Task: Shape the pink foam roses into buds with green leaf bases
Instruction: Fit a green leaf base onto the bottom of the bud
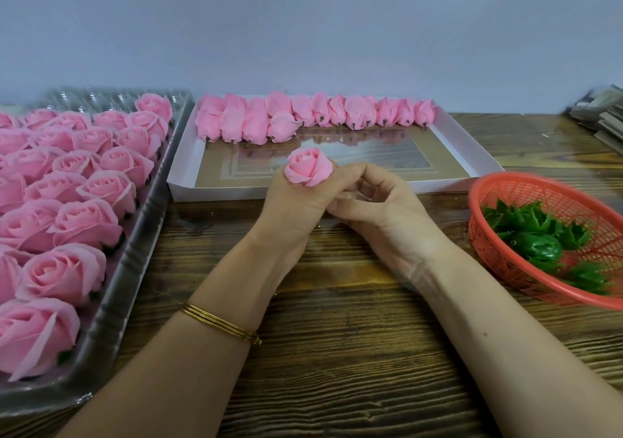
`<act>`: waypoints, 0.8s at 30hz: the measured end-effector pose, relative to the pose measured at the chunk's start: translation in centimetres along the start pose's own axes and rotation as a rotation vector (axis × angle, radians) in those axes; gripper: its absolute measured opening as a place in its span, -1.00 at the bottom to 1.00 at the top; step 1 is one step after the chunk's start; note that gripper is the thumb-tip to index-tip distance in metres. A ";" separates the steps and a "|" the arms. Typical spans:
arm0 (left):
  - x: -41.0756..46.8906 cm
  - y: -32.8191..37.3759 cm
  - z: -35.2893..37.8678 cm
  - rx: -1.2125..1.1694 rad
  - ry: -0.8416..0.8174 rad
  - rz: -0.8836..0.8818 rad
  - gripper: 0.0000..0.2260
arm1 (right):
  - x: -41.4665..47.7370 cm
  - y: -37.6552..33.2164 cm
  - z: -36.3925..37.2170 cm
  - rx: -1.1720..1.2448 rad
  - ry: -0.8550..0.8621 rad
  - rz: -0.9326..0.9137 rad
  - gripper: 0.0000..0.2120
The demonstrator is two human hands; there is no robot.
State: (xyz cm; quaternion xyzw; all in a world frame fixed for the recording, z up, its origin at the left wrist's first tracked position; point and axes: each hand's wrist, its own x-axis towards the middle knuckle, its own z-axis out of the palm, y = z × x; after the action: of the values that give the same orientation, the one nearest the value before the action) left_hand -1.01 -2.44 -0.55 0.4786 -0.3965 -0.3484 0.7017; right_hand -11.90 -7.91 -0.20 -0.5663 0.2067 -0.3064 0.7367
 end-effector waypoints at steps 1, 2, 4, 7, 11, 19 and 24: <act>0.0 0.0 0.0 -0.012 0.007 -0.001 -0.75 | 0.0 0.1 0.1 0.005 0.001 -0.008 -0.74; 0.0 0.0 0.0 -0.026 0.014 -0.004 -0.74 | 0.0 0.2 0.2 0.013 -0.005 -0.011 -0.75; 0.0 0.0 0.1 -0.041 0.022 -0.019 -0.76 | 0.1 0.5 0.4 0.054 -0.037 0.008 -0.69; 0.0 0.1 0.3 -0.059 0.031 -0.034 -0.76 | 0.3 0.6 0.4 0.155 -0.095 0.068 -0.58; 0.0 0.0 0.4 -0.059 0.002 -0.027 -0.75 | 0.4 0.7 0.1 0.219 -0.131 0.102 -0.63; -0.1 -0.1 0.0 -0.052 -0.060 -0.019 -0.74 | 0.4 0.8 0.2 0.236 -0.142 0.132 -0.66; -0.2 -0.3 0.1 -0.039 -0.069 -0.014 -0.75 | 0.5 0.8 0.1 0.252 -0.148 0.136 -0.57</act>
State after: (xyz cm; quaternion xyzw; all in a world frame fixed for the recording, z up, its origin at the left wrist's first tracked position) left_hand -1.16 -2.41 -0.84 0.4552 -0.4102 -0.3773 0.6944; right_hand -11.27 -8.01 -0.92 -0.4749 0.1497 -0.2369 0.8342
